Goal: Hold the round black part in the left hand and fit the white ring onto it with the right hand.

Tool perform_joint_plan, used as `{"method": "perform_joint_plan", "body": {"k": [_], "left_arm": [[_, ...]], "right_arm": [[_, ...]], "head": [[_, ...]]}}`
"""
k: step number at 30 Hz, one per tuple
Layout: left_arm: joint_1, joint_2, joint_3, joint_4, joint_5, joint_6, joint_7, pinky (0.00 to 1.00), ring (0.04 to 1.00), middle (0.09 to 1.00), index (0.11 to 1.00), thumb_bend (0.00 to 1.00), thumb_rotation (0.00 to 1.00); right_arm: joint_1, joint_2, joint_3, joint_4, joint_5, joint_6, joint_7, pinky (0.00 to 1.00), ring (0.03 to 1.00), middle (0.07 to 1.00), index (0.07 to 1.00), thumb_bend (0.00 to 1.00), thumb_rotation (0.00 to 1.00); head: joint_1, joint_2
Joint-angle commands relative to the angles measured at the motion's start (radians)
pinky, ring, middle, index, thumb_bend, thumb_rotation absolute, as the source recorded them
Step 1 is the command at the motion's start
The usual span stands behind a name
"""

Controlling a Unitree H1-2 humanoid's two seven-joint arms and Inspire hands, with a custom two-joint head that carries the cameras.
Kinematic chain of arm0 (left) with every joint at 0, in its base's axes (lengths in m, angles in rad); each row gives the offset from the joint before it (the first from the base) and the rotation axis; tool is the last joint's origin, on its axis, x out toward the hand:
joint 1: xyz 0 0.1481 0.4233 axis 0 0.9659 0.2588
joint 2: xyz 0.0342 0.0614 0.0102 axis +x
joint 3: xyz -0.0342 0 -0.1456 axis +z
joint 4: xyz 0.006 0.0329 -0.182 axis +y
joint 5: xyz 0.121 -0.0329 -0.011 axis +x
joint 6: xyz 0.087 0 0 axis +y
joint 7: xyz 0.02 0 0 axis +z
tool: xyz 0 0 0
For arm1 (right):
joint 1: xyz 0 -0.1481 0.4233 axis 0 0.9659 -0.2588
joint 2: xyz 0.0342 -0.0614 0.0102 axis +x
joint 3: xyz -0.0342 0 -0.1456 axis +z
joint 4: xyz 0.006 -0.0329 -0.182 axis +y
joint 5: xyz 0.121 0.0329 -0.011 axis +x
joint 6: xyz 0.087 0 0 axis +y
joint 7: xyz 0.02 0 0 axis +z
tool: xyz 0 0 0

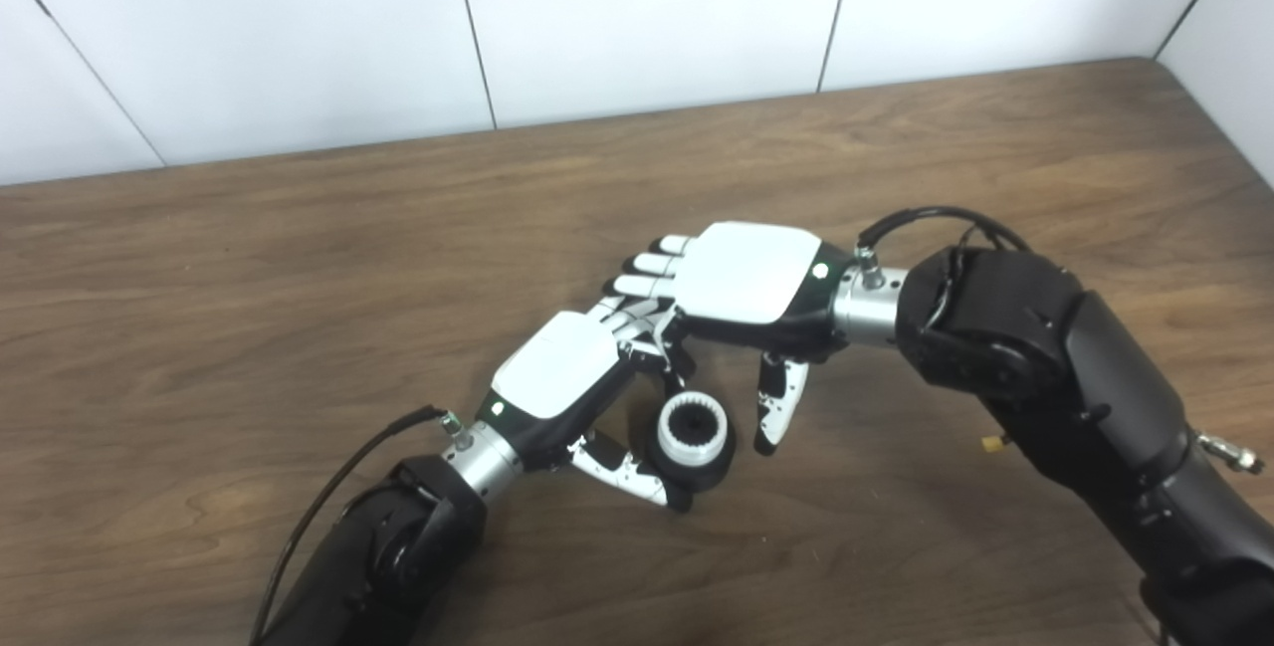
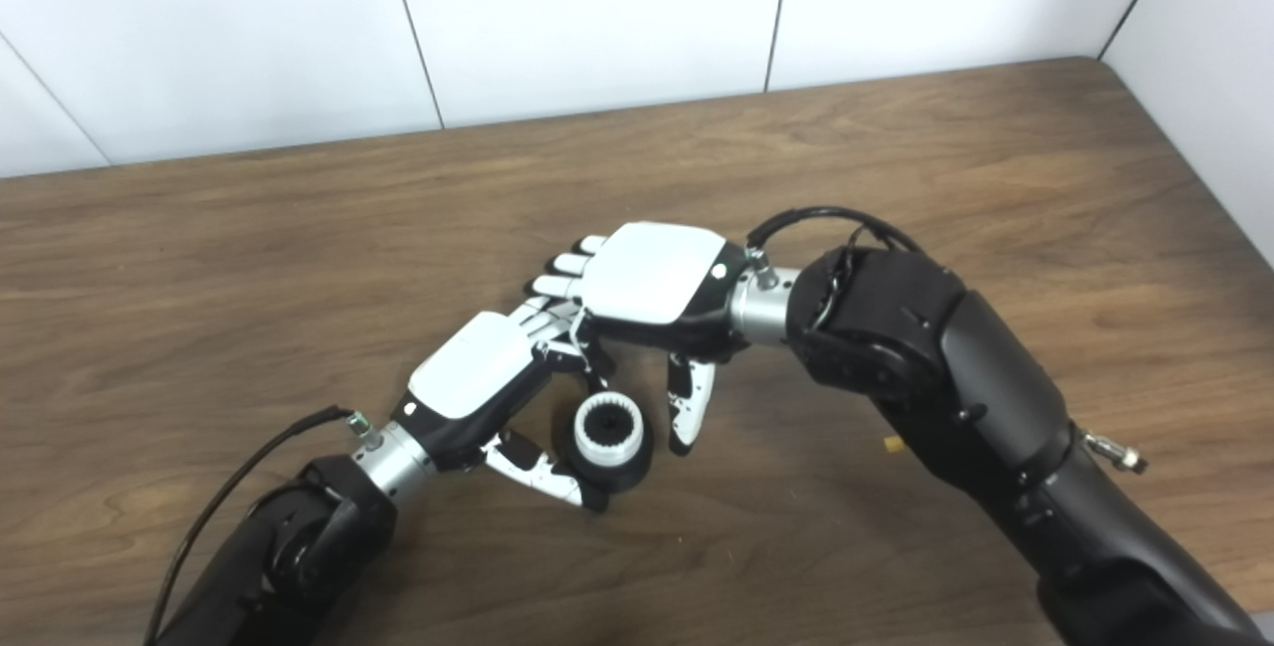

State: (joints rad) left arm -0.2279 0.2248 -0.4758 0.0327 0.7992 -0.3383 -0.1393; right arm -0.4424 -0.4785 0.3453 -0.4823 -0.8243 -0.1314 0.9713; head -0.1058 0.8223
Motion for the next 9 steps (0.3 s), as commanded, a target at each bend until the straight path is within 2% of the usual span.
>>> {"method": "perform_joint_plan", "body": {"k": [1, 5, 9], "left_arm": [[-0.020, 0.003, 0.010, -0.006, -0.011, -0.027, 0.028, 1.00, 0.922, 0.904, 0.478, 0.52, 0.05], [-0.020, 0.008, 0.011, 0.008, -0.010, -0.026, 0.030, 1.00, 0.927, 0.908, 0.479, 0.52, 0.05], [-0.017, 0.017, 0.015, 0.014, -0.017, -0.026, 0.022, 1.00, 0.933, 0.915, 0.479, 0.52, 0.05]], "right_arm": [[-0.044, -0.004, -0.030, -0.048, 0.015, 0.060, 0.020, 1.00, 1.000, 1.000, 0.921, 1.00, 0.40], [-0.045, -0.005, -0.063, -0.075, 0.036, 0.130, 0.038, 1.00, 1.000, 1.000, 0.955, 1.00, 0.43], [-0.033, -0.010, -0.130, -0.075, 0.109, 0.195, 0.004, 1.00, 1.000, 1.000, 0.995, 1.00, 0.53]], "head": [[-0.001, -0.003], [0.000, -0.010], [-0.001, -0.019]]}}
